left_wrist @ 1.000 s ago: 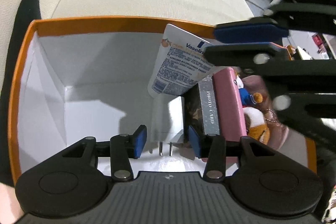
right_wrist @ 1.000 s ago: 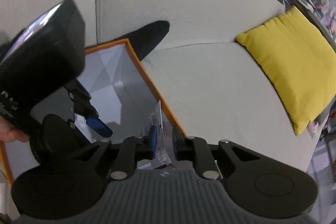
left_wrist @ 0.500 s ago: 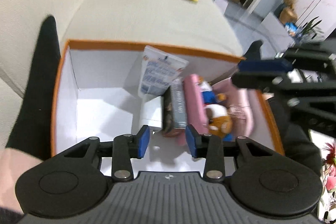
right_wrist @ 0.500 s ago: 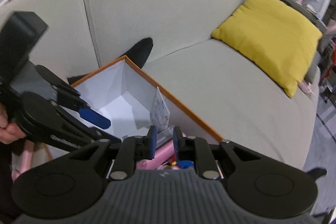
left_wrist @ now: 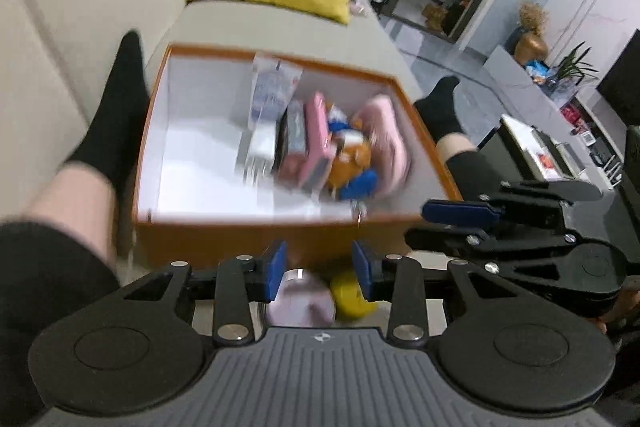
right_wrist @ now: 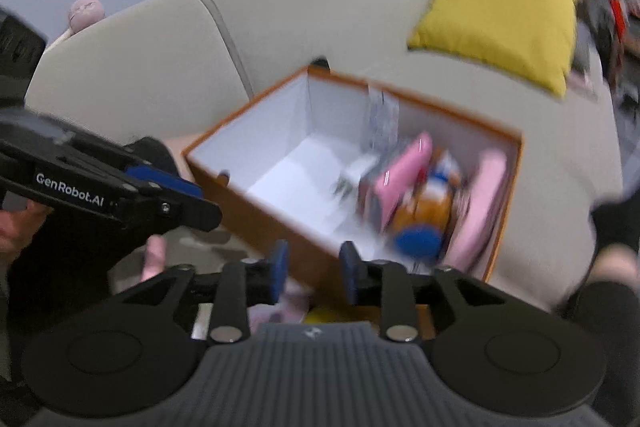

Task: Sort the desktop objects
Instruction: 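Withdraw both grippers from the box toward the compact mirror and tape measure, then grasp the pink compact mirror with the left gripper while the right grasps the yellow tape measure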

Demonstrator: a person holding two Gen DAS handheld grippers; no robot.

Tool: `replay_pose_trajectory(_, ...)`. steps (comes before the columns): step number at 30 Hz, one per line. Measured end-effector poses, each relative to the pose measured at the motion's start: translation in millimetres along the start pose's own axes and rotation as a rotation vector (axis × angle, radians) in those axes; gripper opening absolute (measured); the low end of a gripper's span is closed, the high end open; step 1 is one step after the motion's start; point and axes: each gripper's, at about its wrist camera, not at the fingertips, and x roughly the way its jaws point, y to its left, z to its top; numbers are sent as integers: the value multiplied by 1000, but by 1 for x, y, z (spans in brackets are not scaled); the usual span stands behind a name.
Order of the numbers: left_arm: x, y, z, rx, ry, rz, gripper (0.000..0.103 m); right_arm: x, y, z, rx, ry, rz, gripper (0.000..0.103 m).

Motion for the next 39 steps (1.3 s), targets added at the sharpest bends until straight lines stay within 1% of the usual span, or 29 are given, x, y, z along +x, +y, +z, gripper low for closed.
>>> replay_pose_trajectory(3,8,2,-19,-29,9,18,42,5,-5,-27,102,22,1,35)
replay_pose_trajectory(5,15,3,-27,-51,6,28,50,11,-11,-44,171,34,-15,36)
replay_pose_trajectory(6,18,4,-31,-65,2,37,52,15,-14,-51,206,40,-18,38)
replay_pose_trajectory(8,28,6,-33,-89,4,59,63,24,-19,-63,260,50,-24,39)
replay_pose_trajectory(9,35,9,-34,-106,12,72,65,30,-22,-67,285,56,-32,40)
replay_pose_trajectory(10,42,11,-34,-119,25,89,65,36,-25,-71,308,64,-38,44)
replay_pose_trajectory(12,58,15,-32,-147,47,103,65,47,-30,-75,348,76,-49,47)
replay_pose_trajectory(14,73,17,-31,-160,62,107,68,57,-34,-78,383,86,-41,50)
replay_pose_trajectory(16,84,20,-32,-184,76,119,72,63,-40,-81,417,96,-30,50)
replay_pose_trajectory(18,95,23,-34,-212,105,130,72,69,-45,-83,438,109,-28,50)
replay_pose_trajectory(21,104,28,-38,-245,136,145,72,81,-50,-83,459,121,-15,50)
replay_pose_trajectory(24,106,29,-43,-252,143,145,76,88,-51,-85,467,124,-3,50)
replay_pose_trajectory(26,108,29,-45,-251,144,143,81,91,-50,-85,460,121,4,52)
replay_pose_trajectory(27,109,28,-45,-247,145,145,81,93,-50,-85,459,122,8,54)
replay_pose_trajectory(30,109,24,-48,-213,145,159,82,96,-46,-85,440,119,11,55)
replay_pose_trajectory(32,109,23,-51,-202,135,166,77,98,-43,-84,423,113,11,54)
replay_pose_trajectory(33,108,23,-52,-196,127,169,76,99,-42,-84,419,110,17,51)
replay_pose_trajectory(34,107,22,-53,-191,122,164,72,99,-42,-84,419,108,19,51)
replay_pose_trajectory(35,105,22,-53,-185,119,158,64,99,-41,-84,418,107,14,49)
replay_pose_trajectory(36,105,21,-54,-179,115,148,58,98,-41,-84,410,104,7,46)
replay_pose_trajectory(38,103,20,-56,-174,110,149,58,94,-42,-84,419,95,-1,41)
replay_pose_trajectory(39,102,20,-56,-167,106,151,55,93,-43,-84,426,92,-2,38)
